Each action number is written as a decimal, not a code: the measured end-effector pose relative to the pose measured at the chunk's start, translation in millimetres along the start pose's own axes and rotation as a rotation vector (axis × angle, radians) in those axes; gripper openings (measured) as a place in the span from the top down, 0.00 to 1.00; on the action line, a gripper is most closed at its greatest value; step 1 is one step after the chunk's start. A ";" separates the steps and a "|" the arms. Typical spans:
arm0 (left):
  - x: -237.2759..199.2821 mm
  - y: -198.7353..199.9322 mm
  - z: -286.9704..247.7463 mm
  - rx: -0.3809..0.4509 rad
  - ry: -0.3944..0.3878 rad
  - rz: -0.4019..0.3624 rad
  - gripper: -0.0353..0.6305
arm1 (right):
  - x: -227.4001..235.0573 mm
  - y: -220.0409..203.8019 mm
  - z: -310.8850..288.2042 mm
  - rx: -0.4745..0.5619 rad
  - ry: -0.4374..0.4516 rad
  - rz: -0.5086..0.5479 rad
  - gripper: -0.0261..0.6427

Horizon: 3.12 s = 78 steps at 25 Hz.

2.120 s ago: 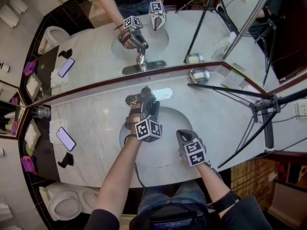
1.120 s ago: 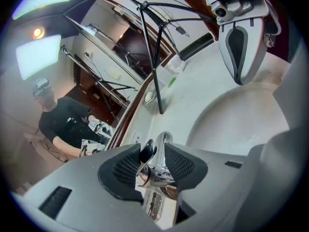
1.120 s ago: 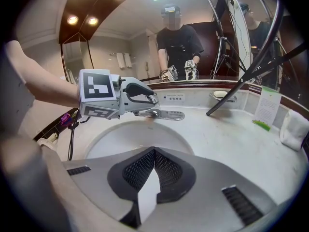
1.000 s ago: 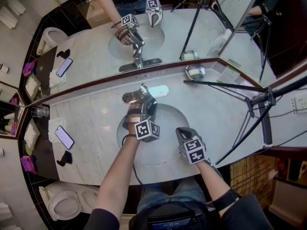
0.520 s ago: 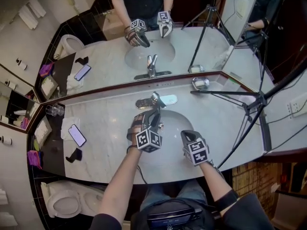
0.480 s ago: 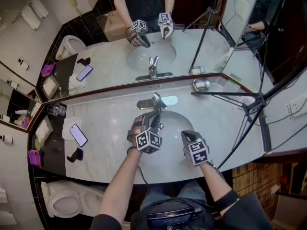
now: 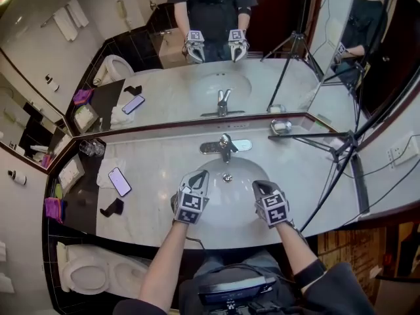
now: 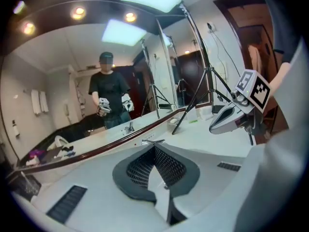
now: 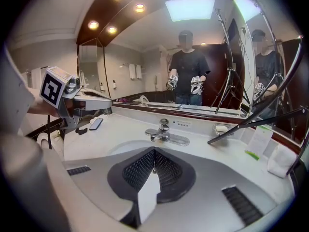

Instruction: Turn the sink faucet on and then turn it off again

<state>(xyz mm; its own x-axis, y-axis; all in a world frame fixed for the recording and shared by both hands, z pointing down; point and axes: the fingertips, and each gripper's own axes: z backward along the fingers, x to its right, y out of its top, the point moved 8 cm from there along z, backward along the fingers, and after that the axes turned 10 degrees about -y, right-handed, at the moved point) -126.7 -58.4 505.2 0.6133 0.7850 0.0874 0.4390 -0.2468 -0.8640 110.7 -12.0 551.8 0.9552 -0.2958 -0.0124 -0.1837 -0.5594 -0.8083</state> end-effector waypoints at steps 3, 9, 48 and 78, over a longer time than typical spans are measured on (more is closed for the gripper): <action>-0.7 -13.8 26.5 0.032 0.008 0.142 0.94 | 0.1 1.0 6.0 0.005 -0.003 0.010 0.94; 11.3 -51.9 71.8 0.038 0.051 0.261 0.94 | 4.3 -12.7 19.3 -0.003 -0.014 0.028 0.94; 13.4 -60.7 63.4 0.079 0.064 0.321 0.80 | 10.9 -6.3 14.6 -0.030 -0.007 0.017 0.94; -14.1 -31.6 -67.0 -0.108 -0.052 -0.063 0.56 | 23.5 -37.9 -31.4 -0.089 0.011 -0.036 0.94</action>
<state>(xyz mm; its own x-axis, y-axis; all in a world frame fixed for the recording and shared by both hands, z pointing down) -105.2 -99.7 564.5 0.5487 0.8285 0.1117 0.5456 -0.2536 -0.7987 132.8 -22.0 600.6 0.9589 -0.2826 0.0232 -0.1694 -0.6366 -0.7524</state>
